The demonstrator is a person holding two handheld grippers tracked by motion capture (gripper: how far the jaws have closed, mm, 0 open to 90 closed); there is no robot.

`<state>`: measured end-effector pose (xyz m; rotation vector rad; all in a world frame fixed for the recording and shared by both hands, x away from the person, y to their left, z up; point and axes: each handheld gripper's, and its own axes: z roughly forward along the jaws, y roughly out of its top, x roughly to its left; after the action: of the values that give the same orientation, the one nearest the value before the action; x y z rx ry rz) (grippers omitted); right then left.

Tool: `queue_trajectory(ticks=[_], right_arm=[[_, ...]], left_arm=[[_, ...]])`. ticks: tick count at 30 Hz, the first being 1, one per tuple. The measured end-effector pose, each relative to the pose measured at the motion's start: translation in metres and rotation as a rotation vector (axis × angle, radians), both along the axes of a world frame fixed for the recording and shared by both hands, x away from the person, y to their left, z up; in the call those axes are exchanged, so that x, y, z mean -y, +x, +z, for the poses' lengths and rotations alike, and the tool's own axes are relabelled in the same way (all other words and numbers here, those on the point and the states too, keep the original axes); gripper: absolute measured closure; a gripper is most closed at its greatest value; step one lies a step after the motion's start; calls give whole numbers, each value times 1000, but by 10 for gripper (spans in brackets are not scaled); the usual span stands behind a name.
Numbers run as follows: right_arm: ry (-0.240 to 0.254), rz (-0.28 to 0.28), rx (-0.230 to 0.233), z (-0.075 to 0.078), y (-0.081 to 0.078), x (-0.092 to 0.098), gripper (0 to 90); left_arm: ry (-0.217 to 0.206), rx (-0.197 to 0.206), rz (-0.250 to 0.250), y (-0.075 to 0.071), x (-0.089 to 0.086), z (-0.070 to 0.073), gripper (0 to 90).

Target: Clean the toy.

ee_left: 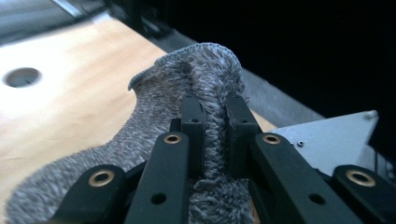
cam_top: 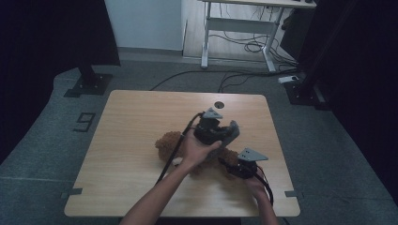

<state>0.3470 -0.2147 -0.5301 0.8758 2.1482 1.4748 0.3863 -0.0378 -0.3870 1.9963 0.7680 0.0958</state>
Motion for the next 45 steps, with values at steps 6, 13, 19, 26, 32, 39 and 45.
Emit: queue_trajectory(ticks=[6,13,19,26,32,39,45], right_arm=[[1,-5,1,-1,-1,0,576],[-3,0,-5,-2,-1,0,577],[9,5,-10,-2,-1,2,577],[17,14,-11,-3,0,3,577],[14,16,-11,-3,0,4,576],[16,16,-12,-4,-1,3,575],[14,18,-17,-4,-2,3,575]], left_arm=[[159,-40,33,6,6,-44,802],[123,-33,53,-7,-27,-54,806],[108,-32,121,-4,-76,-45,806],[43,-60,227,4,-136,-49,798],[2,-49,273,-1,-171,-57,805],[-5,-35,327,-8,-199,-63,806],[-2,-74,386,-5,-226,-78,809]])
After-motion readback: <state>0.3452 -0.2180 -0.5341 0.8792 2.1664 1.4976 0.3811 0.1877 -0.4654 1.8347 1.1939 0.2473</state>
